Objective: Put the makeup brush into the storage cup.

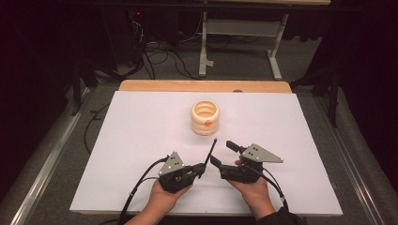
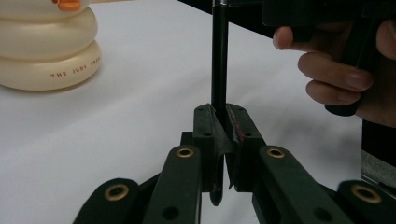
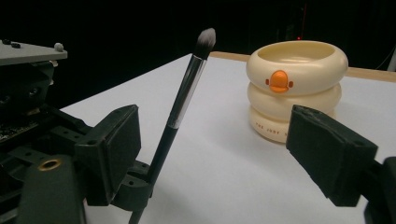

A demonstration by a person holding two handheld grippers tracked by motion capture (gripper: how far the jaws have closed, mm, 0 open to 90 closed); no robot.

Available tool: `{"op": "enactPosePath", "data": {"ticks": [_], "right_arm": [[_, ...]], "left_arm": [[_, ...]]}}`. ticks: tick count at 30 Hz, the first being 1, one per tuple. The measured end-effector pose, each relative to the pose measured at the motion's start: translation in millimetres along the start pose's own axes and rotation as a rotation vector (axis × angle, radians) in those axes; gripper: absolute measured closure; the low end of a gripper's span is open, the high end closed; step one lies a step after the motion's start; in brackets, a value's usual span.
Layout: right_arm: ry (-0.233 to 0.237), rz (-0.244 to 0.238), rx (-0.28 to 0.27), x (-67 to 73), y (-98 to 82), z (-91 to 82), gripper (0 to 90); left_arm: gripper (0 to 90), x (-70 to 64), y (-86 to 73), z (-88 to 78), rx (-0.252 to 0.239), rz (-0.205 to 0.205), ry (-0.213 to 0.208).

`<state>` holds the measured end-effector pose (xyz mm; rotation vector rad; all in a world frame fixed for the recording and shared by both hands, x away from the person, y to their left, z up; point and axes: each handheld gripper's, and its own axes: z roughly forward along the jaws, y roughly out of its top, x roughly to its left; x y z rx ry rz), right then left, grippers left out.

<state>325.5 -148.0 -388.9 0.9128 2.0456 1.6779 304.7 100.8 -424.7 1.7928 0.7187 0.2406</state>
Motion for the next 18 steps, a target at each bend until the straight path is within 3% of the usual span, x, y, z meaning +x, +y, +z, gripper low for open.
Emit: {"op": "enactPosePath", "data": {"ticks": [18], "right_arm": [[0.015, 0.016, -0.011, 3.6, -0.8, 1.1, 32.0]], "left_arm": [[83.4, -3.5, -0.9, 2.7, 0.005, 0.001, -0.018]]}}
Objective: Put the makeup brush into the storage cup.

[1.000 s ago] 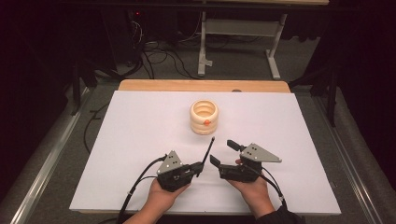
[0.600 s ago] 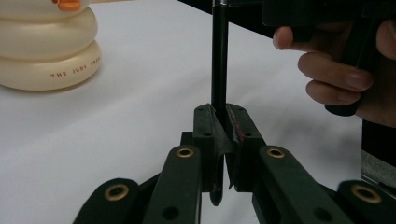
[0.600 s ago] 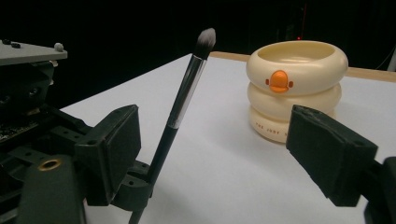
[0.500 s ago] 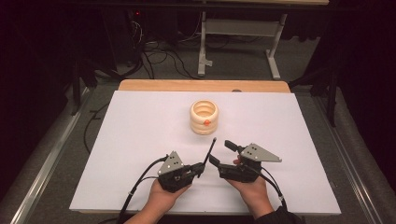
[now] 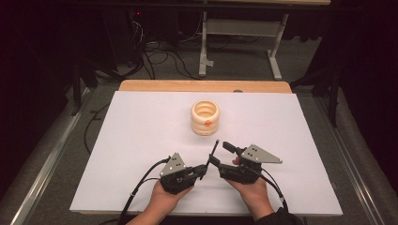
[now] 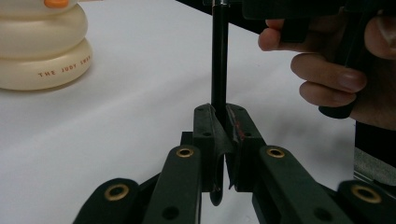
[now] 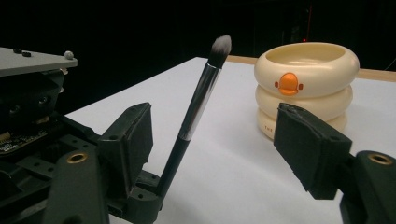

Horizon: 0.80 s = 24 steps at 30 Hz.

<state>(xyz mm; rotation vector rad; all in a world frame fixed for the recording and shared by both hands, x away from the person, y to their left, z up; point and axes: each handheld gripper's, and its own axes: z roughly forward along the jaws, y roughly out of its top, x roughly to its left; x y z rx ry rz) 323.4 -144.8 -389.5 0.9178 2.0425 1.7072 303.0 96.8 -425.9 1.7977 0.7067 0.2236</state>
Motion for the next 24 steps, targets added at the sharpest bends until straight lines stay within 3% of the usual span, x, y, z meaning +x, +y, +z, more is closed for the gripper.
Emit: {"op": "enactPosePath", "data": {"ticks": [15, 24], "right_arm": [[0.042, 0.012, 0.005, 4.0, -2.0, 2.4, 44.8], [0.088, 0.072, 0.024, 0.7, -2.3, 4.8, 52.1]], "left_arm": [[83.4, -2.4, -0.4, 1.3, -0.001, -0.001, -0.010], [83.4, -3.1, -0.3, 1.2, -0.003, -0.002, -0.012]]}}
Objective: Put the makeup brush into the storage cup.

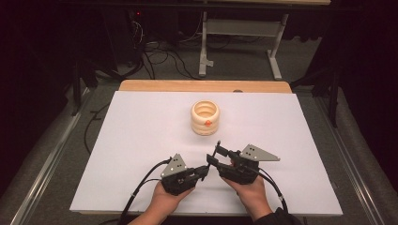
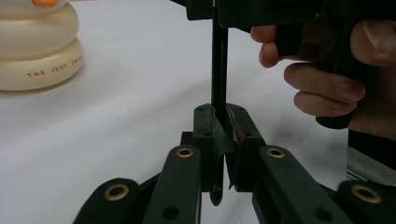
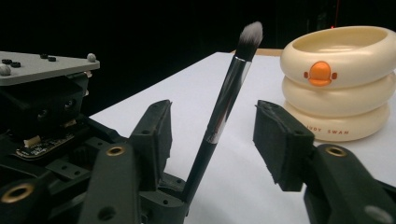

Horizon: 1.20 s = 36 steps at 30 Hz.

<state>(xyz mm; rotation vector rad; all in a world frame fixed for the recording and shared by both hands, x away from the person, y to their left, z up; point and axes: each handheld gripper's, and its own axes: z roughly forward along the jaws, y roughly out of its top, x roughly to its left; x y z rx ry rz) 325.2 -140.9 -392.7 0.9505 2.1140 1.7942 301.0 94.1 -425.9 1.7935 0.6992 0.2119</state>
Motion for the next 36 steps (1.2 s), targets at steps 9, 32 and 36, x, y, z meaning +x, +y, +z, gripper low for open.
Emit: {"op": "enactPosePath", "data": {"ticks": [9, 32, 36], "right_arm": [[0.004, 0.015, -0.008, -1.6, 0.2, -0.9, 60.7], [0.020, 0.046, -0.004, -3.3, 0.1, -1.8, 81.0], [0.025, 0.053, -0.002, -3.8, 0.3, -1.9, 81.6]], "left_arm": [[83.4, -0.3, 0.2, -0.2, -0.005, -0.005, -0.002], [83.4, -0.4, -0.1, -0.2, -0.004, -0.001, 0.007], [83.4, -0.4, -0.1, -0.2, -0.005, -0.001, 0.007]]}}
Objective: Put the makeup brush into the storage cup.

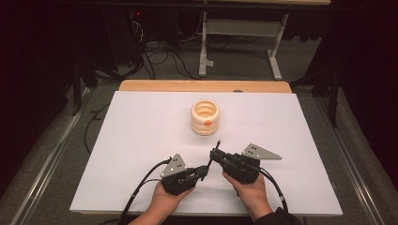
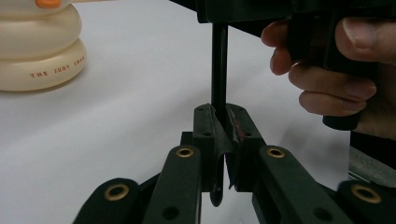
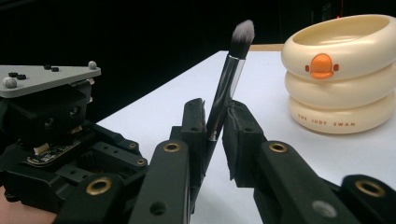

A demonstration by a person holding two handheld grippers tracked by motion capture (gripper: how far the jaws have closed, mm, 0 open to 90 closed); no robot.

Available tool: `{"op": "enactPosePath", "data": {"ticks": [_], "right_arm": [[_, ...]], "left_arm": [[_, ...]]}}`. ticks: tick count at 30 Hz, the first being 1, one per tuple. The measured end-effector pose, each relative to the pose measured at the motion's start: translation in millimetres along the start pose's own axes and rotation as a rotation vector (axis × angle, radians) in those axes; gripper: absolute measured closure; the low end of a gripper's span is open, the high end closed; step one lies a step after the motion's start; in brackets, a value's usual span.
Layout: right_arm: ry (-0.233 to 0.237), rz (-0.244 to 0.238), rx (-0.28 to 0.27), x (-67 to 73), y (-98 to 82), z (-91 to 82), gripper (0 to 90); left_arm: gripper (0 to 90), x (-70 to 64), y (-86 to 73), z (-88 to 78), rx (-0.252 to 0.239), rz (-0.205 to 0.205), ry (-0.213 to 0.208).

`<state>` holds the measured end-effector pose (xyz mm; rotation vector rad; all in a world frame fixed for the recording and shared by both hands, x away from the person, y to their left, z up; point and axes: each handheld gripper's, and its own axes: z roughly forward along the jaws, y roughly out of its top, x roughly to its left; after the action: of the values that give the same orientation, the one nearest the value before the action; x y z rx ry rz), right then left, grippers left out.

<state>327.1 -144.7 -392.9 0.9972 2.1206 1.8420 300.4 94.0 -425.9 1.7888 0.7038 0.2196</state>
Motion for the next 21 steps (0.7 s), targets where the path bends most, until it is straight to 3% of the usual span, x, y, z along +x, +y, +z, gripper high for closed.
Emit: {"op": "enactPosePath", "data": {"ticks": [21], "right_arm": [[0.044, 0.035, 0.005, 0.8, 0.8, 0.6, 85.8]], "left_arm": [[83.2, -0.5, -0.6, 0.9, 0.004, 0.007, -0.002]]}}
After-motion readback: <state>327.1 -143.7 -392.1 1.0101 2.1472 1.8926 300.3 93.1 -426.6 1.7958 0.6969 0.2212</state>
